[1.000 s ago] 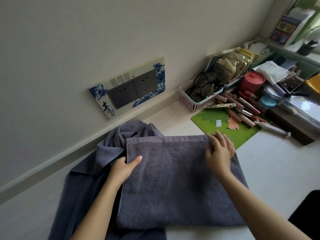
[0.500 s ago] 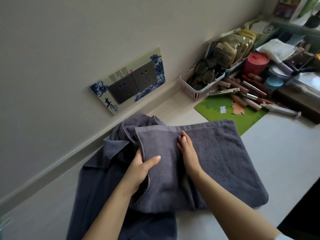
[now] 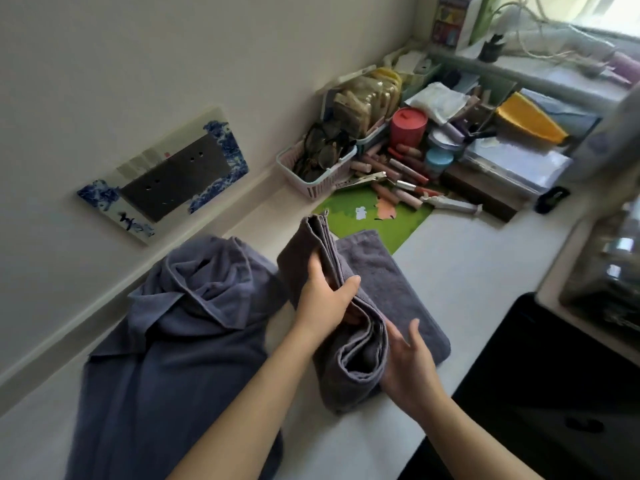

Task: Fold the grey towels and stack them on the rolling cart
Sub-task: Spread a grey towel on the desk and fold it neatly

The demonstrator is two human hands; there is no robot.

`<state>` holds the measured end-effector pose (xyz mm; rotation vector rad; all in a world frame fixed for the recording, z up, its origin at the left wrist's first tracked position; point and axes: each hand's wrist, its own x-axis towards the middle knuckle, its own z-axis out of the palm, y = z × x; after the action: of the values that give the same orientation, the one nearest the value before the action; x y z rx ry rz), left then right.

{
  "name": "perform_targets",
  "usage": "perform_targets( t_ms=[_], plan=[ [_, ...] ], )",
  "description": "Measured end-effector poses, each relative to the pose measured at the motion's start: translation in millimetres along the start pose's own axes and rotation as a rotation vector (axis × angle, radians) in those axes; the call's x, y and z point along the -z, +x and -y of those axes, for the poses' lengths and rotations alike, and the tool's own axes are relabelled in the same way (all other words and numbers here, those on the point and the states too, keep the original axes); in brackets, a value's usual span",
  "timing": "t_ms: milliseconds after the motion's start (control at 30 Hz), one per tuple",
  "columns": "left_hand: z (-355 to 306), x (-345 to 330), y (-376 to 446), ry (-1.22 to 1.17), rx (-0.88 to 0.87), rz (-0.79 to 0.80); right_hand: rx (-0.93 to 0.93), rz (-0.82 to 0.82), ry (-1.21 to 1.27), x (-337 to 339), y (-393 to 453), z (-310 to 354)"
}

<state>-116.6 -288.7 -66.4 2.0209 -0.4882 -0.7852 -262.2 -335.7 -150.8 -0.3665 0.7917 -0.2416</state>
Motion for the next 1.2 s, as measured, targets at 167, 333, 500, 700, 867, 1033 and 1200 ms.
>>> perform_targets(
  t_ms=[167,333,500,700,867,1033,1200],
  plan=[
    [-19.1,-56.1,7.5,0.032,0.008,-0.112,0.1,0.007,-0.001,17.8,-8.8,55.4],
    [3.4,-96.2,12.4,-0.098,0.006,0.062,0.175,-0.174,-0.464,28.8,-8.1,79.5],
    [46.9,-79.2,-7.5,0.347,-0.41,-0.359,0.246,-0.243,-1.243,34.2,-2.6,77.5],
    [76.5,-67.7,-14.3,0.615,-0.393,-0.447,0.324,-0.221,-1.295,35.3,4.4,83.3],
    [91.8,-90.6,-13.3,0.937,-0.282,-0.216,0.357,-0.169,-1.465,47.4,11.3,87.7],
    [93.7,-96.2,-8.3,1.022,-0.24,-0.175,0.6,-0.418,-1.945,27.9,11.7,71.3],
    [72.5,-69.4,33.5,0.98,-0.328,-0.194,0.592,-0.358,-2.124,34.7,12.0,49.6]
  ],
)
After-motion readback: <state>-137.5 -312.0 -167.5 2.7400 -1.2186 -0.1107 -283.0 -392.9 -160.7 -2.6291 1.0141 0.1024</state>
